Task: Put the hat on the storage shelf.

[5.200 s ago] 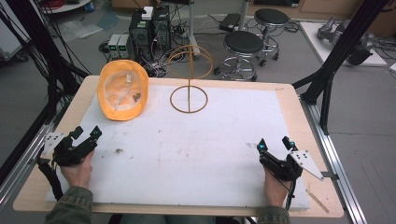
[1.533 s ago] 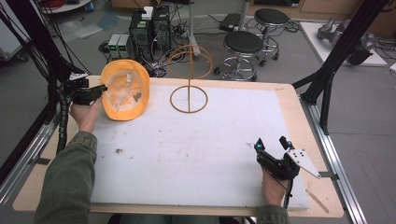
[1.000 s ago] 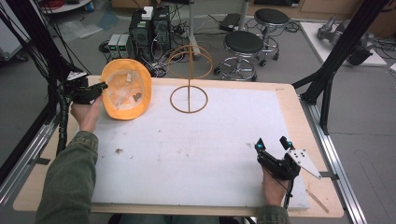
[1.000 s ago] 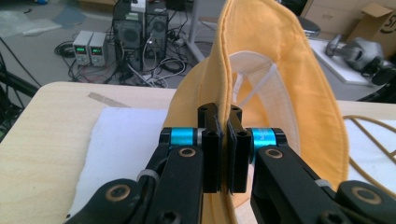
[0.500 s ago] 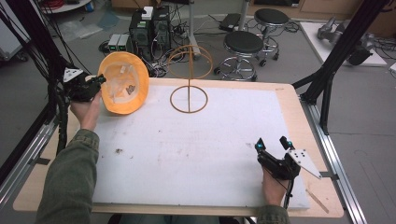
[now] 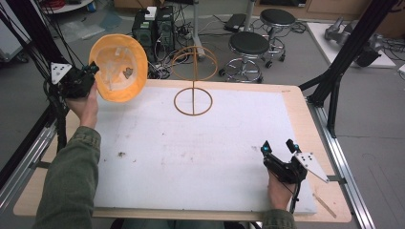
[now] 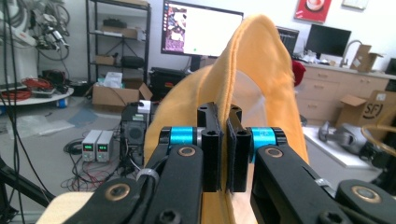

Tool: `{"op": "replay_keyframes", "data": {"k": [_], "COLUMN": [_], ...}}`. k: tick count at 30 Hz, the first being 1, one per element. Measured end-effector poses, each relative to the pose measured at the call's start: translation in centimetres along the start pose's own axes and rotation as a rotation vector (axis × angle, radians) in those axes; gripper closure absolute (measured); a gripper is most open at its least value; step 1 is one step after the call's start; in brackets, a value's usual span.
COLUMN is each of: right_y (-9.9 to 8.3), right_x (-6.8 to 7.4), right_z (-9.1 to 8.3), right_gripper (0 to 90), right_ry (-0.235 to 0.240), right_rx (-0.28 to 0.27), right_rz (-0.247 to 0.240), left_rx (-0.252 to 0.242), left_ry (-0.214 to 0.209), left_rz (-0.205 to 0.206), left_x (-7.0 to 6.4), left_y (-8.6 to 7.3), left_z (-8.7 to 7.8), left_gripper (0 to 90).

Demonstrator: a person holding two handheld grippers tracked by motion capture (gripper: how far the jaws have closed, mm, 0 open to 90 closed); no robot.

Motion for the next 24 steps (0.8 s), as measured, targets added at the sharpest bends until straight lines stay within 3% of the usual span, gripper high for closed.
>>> {"op": "replay_keyframes", "data": {"k": [2, 5, 13, 15, 22, 24], "right_y": [0.0, -0.1, -0.1, -0.2, 0.0, 0.0], "right_x": [0.0, 0.1, 0.0, -0.1, -0.2, -0.2], "right_z": [0.1, 0.1, 0.0, 0.1, 0.0, 0.0], "right_gripper": [10.9, 10.9, 10.9, 10.9, 10.9, 10.9], "right_ry": [-0.004, -0.007, -0.008, -0.009, -0.021, -0.022], "right_rx": [0.002, 0.007, 0.000, 0.005, -0.009, -0.009], "right_rz": [-0.002, -0.014, -0.004, 0.001, 0.010, 0.013], "left_rx": [0.003, -0.031, -0.096, -0.094, -0.099, -0.104], "left_ry": [0.000, -0.014, -0.044, -0.048, -0.041, -0.053], "left_rz": [0.017, 0.057, 0.077, 0.084, 0.075, 0.031], "left_x": [-0.3, -1.3, -3.6, -4.1, -5.4, -5.8], "left_y": [0.6, 1.9, 3.9, 4.3, 5.0, 5.1], "left_z": [0.3, 0.6, 1.8, 2.3, 4.0, 4.6], "left_gripper": [86.8, 86.9, 86.8, 86.8, 86.8, 86.8]}}
Point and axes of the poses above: each handheld gripper's, and its own axes: z roughly forward along the jaws, y roughly out of its top, x roughly to its left, the point moved 7 cm from there along z, roughly forward along the jaws, and after that the axes turned 13 degrees about -z, right-handed, at the moved point
